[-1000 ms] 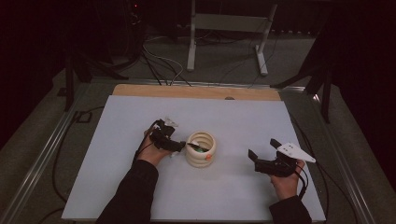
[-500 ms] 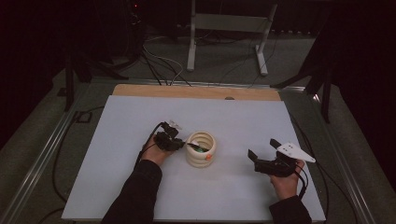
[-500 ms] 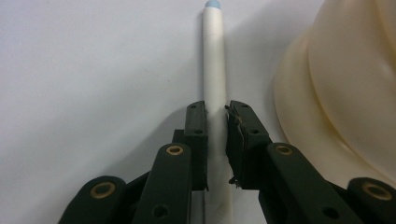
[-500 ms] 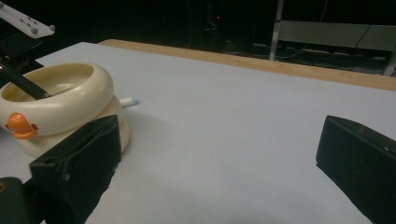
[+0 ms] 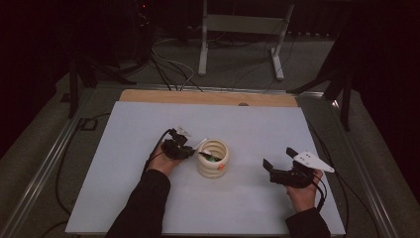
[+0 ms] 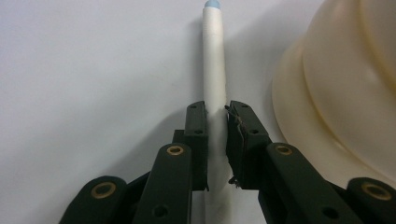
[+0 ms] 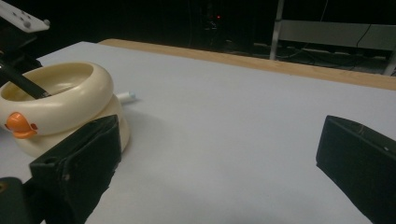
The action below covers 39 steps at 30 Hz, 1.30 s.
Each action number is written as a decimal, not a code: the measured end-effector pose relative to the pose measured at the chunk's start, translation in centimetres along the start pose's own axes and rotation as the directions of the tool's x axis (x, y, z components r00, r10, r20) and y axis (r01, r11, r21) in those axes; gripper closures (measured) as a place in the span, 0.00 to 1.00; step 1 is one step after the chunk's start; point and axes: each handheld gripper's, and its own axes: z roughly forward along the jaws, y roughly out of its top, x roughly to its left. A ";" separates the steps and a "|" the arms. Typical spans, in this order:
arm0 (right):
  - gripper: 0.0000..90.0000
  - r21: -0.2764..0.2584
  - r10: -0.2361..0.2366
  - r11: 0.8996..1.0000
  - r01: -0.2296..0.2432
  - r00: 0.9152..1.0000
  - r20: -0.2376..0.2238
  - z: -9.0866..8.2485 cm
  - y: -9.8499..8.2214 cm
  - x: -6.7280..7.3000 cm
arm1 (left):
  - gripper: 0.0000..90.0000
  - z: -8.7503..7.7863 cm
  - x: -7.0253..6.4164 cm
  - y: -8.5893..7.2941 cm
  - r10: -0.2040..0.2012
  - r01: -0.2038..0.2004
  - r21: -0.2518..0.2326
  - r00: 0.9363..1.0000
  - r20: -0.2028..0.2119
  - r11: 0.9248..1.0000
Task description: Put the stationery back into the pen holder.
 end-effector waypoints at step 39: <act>0.00 -0.004 0.003 1.000 -0.003 1.000 0.000 -0.1 0.0 0.0 | 0.88 -4.9 0.7 0.3 -0.003 0.001 -0.107 1.000 -0.016 0.994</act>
